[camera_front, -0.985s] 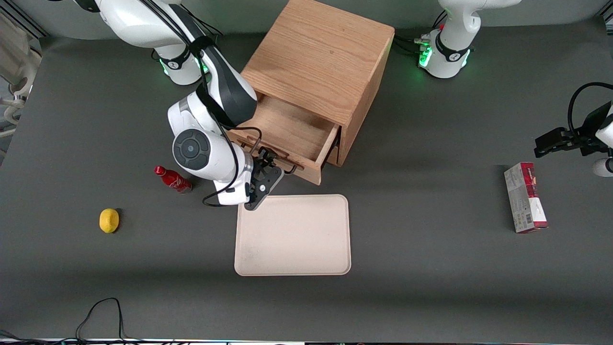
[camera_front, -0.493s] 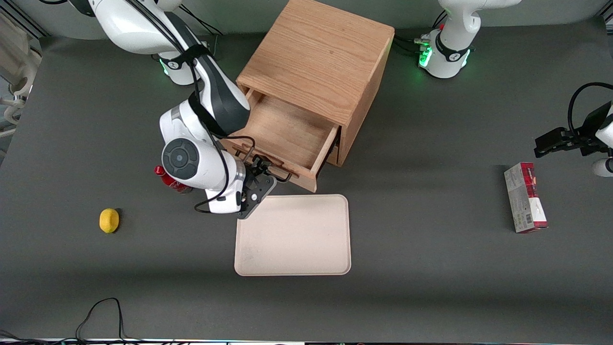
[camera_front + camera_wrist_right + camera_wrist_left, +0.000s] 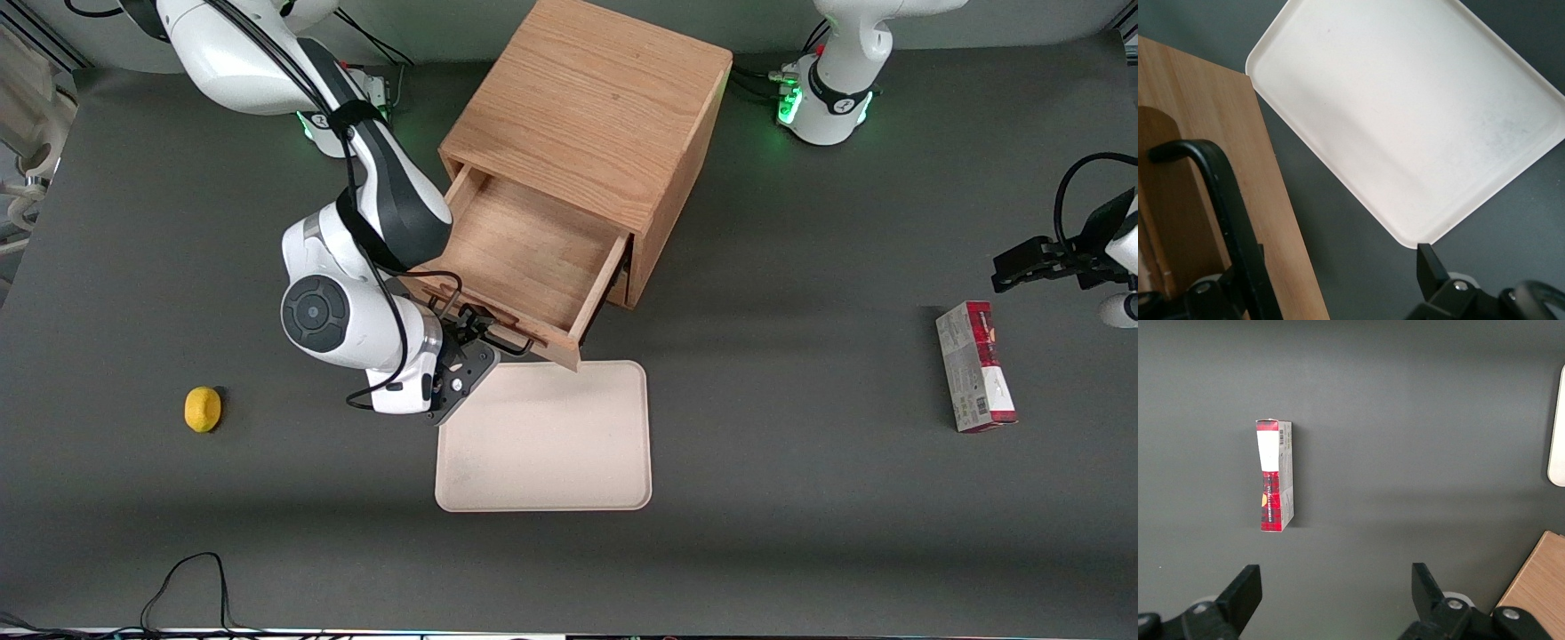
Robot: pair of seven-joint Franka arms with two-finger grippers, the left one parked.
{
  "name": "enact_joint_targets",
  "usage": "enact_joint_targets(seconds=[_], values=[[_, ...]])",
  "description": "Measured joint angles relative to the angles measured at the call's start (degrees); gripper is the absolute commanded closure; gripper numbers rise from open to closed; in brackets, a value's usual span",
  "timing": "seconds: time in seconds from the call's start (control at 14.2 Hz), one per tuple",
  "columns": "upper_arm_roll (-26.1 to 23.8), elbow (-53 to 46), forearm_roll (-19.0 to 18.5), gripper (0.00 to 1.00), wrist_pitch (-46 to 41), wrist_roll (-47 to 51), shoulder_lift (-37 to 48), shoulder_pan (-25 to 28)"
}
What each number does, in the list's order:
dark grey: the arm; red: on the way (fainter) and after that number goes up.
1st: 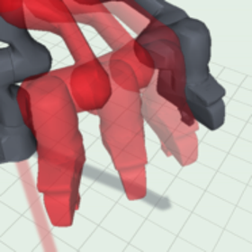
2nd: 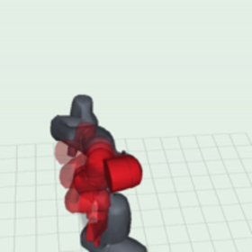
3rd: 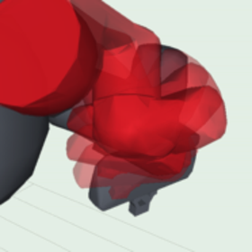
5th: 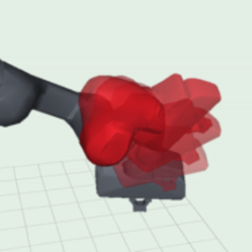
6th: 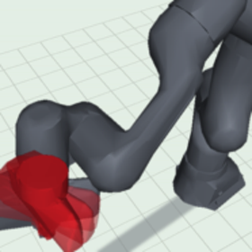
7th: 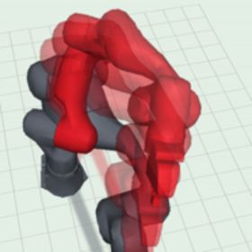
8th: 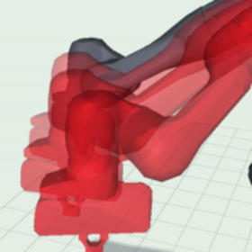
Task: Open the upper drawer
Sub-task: 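Pull the upper drawer outward from the cabinet with the right gripper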
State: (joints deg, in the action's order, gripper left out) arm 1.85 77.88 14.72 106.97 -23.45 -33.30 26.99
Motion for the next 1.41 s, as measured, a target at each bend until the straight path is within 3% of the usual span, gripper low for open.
enact_joint_targets(seconds=[1.41], values=[[-0.07, -4.05, 0.0, 0.0, -0.06, -1.96, -2.6, -3.71]])
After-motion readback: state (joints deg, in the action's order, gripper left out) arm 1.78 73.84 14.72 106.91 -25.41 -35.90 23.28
